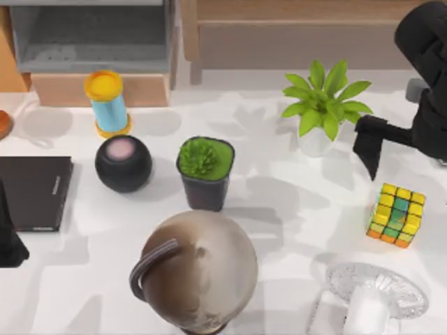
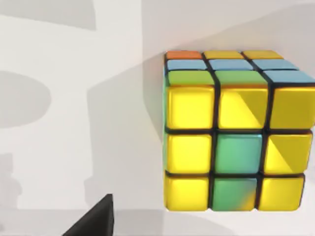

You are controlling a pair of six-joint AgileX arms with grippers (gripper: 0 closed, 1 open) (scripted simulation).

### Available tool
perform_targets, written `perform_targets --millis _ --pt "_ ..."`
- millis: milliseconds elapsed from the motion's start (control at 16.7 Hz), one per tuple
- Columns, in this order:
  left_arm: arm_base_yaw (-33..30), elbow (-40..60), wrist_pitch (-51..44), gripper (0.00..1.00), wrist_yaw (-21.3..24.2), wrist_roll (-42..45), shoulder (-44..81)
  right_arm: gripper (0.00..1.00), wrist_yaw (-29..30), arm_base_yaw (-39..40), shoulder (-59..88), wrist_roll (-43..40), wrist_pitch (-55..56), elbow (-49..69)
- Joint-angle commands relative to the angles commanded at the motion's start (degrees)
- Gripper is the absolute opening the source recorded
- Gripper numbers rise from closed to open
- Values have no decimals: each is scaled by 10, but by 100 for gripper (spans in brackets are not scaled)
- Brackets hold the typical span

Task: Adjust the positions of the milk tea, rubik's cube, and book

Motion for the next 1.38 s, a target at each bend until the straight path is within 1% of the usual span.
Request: perform_targets --millis 240,540,840,1380 --pt "0 0 0 100 0 0 0 100 0 -1 7 -1 24 -20" --pt "0 0 0 100 0 0 0 100 0 1 37 1 120 -81" --pt "0 0 0 100 0 0 0 100 0 1 41 2 130 -89" --pt "0 0 0 100 0 0 0 32 0 1 41 2 130 -89"
